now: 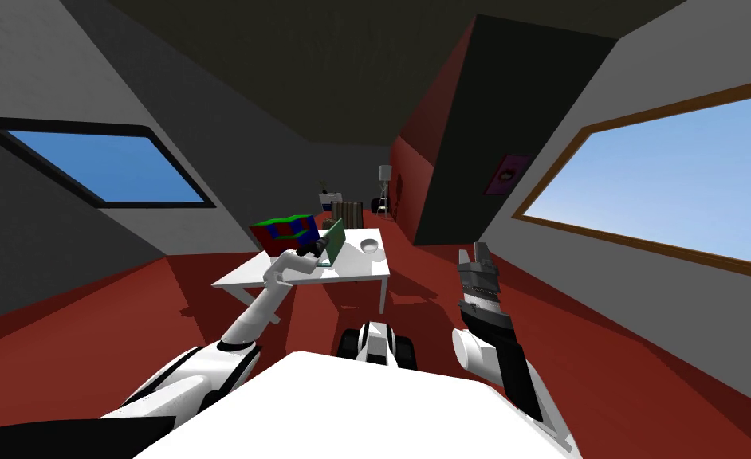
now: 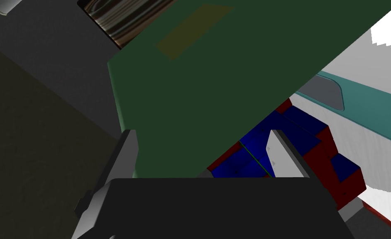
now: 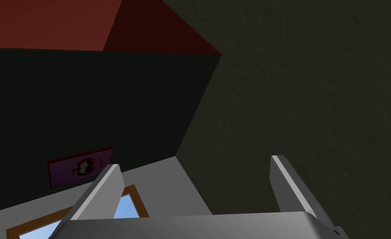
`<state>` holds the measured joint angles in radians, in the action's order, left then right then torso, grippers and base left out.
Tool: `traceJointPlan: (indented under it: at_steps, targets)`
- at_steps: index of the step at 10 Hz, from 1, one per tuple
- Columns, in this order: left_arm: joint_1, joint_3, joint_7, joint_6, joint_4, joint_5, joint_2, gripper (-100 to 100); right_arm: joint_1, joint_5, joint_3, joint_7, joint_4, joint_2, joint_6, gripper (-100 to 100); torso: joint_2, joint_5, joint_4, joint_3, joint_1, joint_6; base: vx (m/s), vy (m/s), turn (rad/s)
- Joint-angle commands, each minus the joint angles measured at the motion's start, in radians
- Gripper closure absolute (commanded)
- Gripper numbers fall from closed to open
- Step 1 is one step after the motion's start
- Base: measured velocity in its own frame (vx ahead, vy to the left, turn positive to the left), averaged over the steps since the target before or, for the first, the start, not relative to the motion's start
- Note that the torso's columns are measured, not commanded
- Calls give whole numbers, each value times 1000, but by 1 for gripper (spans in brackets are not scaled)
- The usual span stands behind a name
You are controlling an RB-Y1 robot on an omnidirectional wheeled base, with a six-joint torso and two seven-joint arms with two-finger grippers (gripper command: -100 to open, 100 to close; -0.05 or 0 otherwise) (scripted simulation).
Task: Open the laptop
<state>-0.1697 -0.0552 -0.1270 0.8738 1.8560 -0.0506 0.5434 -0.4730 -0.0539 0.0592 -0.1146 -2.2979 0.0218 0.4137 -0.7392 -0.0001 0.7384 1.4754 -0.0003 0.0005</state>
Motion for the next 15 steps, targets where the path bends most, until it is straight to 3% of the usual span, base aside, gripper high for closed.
traceJointPlan:
  at_steps: [1,2,3,5,6,9,10,12,13,14,15]
  targets:
    - [-41,-15,-21,-18,-73,-12,-3,-100,0,0,0,0,0,0,0,0,0,0,0,0,0,-1,-56,-10,-1]
    - [-41,-15,-21,-18,-101,-12,-3,-100,0,0,0,0,0,0,0,0,2,0,-1,1,1,-1,-20,-7,4]
    - [-84,-45,-58,-49,-128,-37,-12,-100,0,0,0,0,0,0,0,0,4,0,-1,2,1,-1,-81,-17,-100]
    - [-106,-45,-58,-49,-195,-37,-12,-100,0,0,0,0,0,0,0,0,0,0,0,0,-1,-1,-66,-25,-37]
    - [-160,-75,-95,-79,-232,-61,-20,-100,0,0,0,0,0,0,0,0,2,0,-1,1,0,-1,-88,-34,-100]
    - [-170,-75,-95,-79,-308,-61,-20,-100,0,0,0,0,0,0,0,0,2,0,-1,1,1,-1,-47,-17,-18]
    - [-225,-106,-132,-110,-355,-86,-28,-100,0,0,0,0,0,0,0,0,4,1,-1,2,2,-1,-77,-48,-135]
    - [-235,-106,-132,-110,-411,-86,-28,-100,0,0,0,0,0,0,0,0,0,-1,0,-1,-2,0,-64,-23,-20]
    - [-229,-105,-131,-111,-390,-83,-30,-100,0,0,0,0,0,0,0,0,1,0,0,1,1,0,-17,-1,1]
    - [-180,-75,-95,-79,-343,-61,-20,100,0,0,0,0,0,0,0,0,3,1,-1,2,2,0,80,32,109]
    - [-170,-75,-95,-79,-312,-61,-20,100,-1,0,0,0,0,0,0,0,7,1,-3,4,4,-3,114,39,56]
